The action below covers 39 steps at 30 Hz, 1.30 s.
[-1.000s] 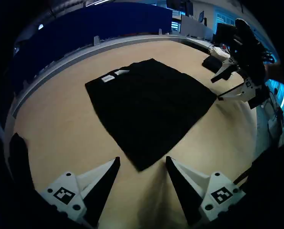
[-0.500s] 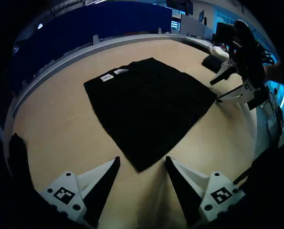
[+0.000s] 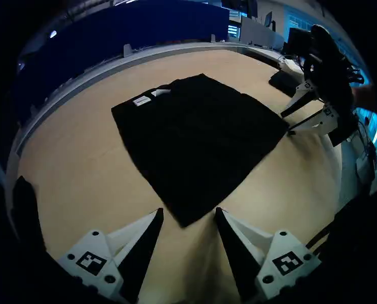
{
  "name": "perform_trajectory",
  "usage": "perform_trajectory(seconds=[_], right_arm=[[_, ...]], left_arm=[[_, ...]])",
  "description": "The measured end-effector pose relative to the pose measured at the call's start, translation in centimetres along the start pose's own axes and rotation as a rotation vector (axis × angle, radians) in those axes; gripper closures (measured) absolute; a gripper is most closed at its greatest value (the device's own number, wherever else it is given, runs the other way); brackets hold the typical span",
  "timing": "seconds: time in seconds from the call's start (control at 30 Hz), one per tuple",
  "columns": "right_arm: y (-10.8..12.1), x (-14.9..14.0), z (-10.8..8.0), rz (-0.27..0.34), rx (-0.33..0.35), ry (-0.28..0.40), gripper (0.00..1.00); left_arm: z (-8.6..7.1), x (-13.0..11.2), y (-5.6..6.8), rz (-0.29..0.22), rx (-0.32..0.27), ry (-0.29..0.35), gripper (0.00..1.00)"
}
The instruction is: Fold towel
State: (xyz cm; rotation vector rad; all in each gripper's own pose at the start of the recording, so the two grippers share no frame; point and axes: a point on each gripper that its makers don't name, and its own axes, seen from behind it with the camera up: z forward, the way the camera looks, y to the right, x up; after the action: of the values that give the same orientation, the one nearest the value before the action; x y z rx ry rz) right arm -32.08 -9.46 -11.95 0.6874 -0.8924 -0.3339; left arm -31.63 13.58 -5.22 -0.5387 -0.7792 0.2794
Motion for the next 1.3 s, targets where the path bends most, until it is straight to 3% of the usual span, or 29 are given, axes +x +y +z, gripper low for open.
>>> perform_trajectory(seconds=[0.33,0.47,0.63,0.87,1.3], right_arm=[[-0.4,-0.1,0.1,0.034,0.023,-0.002,0.54],[-0.2,-0.1,0.1,0.044,0.019,0.0,0.68],[0.1,-0.1,0.2,0.068,0.014,0.0,0.81],[0.1,0.1,0.1,0.083,0.007,0.011,0.84],[0.4,1.7,-1.2,0.106,0.007,0.056,0.84]], left_arm=[[-0.1,-0.1,0.2,0.007,-0.001,-0.014,0.44],[0.0,-0.1,0.4,0.012,-0.001,-0.016,0.49],[0.0,-0.1,0.5,0.01,0.002,-0.022,0.67],[0.3,0.2,0.4,0.01,0.023,-0.017,0.88],[-0.6,2.0,0.4,-0.05,0.028,0.019,0.89]])
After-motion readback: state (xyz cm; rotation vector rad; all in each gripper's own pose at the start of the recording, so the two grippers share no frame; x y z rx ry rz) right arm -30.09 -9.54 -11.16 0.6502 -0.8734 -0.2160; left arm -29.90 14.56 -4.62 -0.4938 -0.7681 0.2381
